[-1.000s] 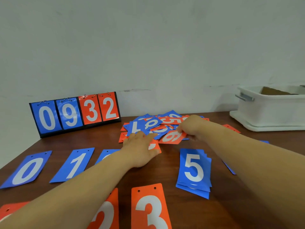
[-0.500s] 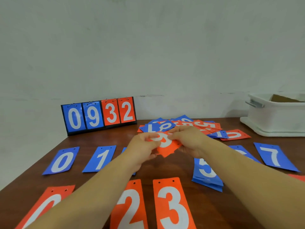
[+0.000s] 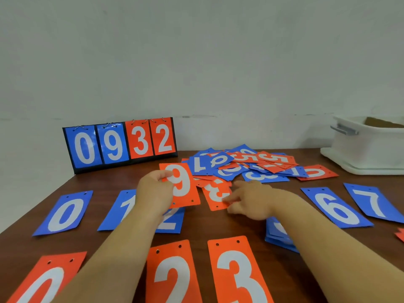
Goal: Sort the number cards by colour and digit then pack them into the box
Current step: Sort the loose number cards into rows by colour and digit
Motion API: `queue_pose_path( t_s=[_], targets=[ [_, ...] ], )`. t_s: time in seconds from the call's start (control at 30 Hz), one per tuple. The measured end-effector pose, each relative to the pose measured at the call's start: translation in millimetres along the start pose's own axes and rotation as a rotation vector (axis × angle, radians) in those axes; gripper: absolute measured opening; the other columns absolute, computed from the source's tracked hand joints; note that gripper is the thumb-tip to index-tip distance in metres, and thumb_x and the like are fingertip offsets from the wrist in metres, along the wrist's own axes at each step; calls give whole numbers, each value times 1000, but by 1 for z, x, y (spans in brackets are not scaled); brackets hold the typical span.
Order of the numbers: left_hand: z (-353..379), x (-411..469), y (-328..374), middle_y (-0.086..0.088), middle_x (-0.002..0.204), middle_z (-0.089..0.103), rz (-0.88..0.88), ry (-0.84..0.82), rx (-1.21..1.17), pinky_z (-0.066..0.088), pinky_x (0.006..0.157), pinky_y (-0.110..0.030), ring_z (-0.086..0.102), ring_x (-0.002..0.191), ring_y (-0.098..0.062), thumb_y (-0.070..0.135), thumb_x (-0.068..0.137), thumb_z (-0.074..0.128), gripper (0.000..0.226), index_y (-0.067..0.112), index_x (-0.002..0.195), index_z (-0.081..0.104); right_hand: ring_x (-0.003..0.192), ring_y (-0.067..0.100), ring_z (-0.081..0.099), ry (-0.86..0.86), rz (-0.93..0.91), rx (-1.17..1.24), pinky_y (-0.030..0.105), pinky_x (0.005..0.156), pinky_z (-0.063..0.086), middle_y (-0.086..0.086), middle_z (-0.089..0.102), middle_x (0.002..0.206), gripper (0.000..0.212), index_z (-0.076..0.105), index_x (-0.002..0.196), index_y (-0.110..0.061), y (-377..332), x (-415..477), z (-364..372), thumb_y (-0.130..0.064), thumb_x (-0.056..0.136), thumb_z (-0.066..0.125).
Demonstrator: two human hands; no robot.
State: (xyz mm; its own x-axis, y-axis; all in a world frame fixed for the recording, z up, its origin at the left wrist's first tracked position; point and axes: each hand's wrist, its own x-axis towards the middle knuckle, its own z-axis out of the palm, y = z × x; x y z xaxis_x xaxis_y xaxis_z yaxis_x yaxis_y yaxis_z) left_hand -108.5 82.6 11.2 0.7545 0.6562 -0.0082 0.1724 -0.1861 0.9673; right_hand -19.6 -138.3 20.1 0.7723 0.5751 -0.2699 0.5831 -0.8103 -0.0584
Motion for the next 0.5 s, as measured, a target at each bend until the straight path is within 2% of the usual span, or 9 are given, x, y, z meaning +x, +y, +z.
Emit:
queue_pose_path(
  t_s=[0.07,0.13,0.17,0.23,0.3,0.4,0.5],
  targets=[
    [2,-4,1,-2,132,49,-45,-38,-16,47,38,-19,61,112,-27,7,100,56,37,34,123,62,127,22,47,-8,4,57,42,107,42,-4,47,144,41,62,132,-40,3,-9,-7,-55,96,48],
    [6,-5,3,-4,140,49,-42,-40,-13,51,43,-23,59,119,-32,7,99,57,36,36,120,62,111,18,58,108,29,143,36,97,48,-2,62,128,36,72,119,-27,1,-12,-8,-48,98,52],
    [8,-6,3,-6,143,49,-31,-37,-8,53,48,-26,59,120,-32,7,99,57,37,35,122,62,110,19,59,165,49,173,35,95,49,-1,64,127,38,72,119,-25,-3,-12,-7,-50,97,52],
    [9,-7,3,-7,146,49,-27,-36,-16,54,54,-27,59,120,-31,8,99,58,38,34,127,62,126,23,52,221,84,184,38,104,45,1,56,140,50,63,133,-30,-16,-6,-1,-60,95,50],
    [10,-10,3,-7,145,50,-24,-49,-24,52,54,-26,60,119,-29,9,99,58,38,32,129,61,137,31,40,184,115,125,47,110,40,6,47,149,60,55,141,-33,-29,4,6,-68,92,47],
    [9,-12,4,-7,145,50,-12,-65,-2,51,54,-24,60,118,-28,10,99,58,38,32,131,61,135,32,43,105,124,45,47,109,42,8,51,145,59,57,138,-27,-38,8,5,-65,94,47],
    [10,-13,3,-7,145,51,-5,-63,11,58,63,-28,60,119,-27,13,99,59,38,32,132,61,130,28,50,84,105,28,43,108,44,9,53,143,57,56,139,-20,-38,4,-1,-57,97,50]
  ],
)
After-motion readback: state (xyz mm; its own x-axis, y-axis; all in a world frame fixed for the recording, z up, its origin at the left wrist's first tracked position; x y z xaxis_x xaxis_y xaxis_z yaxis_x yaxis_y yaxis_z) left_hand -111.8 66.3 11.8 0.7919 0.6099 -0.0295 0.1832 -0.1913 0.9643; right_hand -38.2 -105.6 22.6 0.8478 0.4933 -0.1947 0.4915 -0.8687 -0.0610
